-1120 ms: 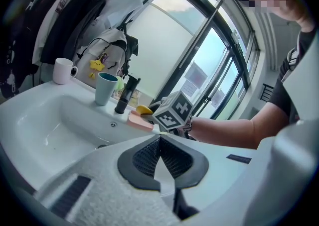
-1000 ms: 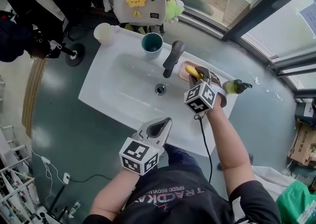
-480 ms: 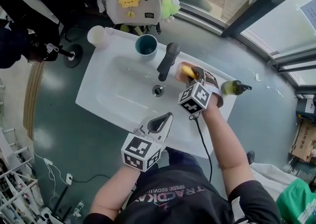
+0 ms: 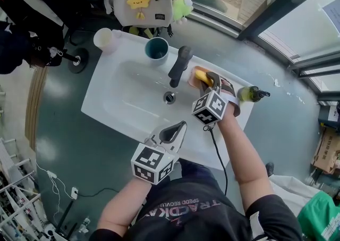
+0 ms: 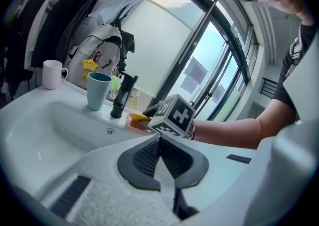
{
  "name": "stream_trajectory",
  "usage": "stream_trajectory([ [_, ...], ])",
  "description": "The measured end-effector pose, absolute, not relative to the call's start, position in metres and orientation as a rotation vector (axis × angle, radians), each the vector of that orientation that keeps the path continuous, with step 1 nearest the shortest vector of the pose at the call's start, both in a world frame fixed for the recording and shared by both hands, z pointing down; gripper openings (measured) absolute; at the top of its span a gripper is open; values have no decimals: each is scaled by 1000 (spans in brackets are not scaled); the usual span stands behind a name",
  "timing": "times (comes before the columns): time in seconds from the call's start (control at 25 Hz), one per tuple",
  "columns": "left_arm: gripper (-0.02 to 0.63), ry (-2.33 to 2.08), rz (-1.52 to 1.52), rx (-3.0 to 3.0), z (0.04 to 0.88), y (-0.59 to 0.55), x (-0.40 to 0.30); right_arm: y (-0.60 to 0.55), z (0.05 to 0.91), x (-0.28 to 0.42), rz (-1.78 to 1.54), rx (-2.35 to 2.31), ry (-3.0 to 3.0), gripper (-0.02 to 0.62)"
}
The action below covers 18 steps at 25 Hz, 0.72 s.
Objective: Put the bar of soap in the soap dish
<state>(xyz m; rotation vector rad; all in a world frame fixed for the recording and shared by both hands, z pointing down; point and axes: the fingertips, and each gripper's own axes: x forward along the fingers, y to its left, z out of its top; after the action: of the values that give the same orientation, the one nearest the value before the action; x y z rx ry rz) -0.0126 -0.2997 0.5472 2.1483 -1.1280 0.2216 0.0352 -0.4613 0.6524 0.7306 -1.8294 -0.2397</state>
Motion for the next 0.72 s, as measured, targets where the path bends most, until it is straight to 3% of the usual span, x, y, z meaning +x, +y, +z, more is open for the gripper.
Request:
stream_trajectory([
  [0.72,9,-1133,201,2150,541,-277,-19,-432,639,32,-234,751,-1869,123],
])
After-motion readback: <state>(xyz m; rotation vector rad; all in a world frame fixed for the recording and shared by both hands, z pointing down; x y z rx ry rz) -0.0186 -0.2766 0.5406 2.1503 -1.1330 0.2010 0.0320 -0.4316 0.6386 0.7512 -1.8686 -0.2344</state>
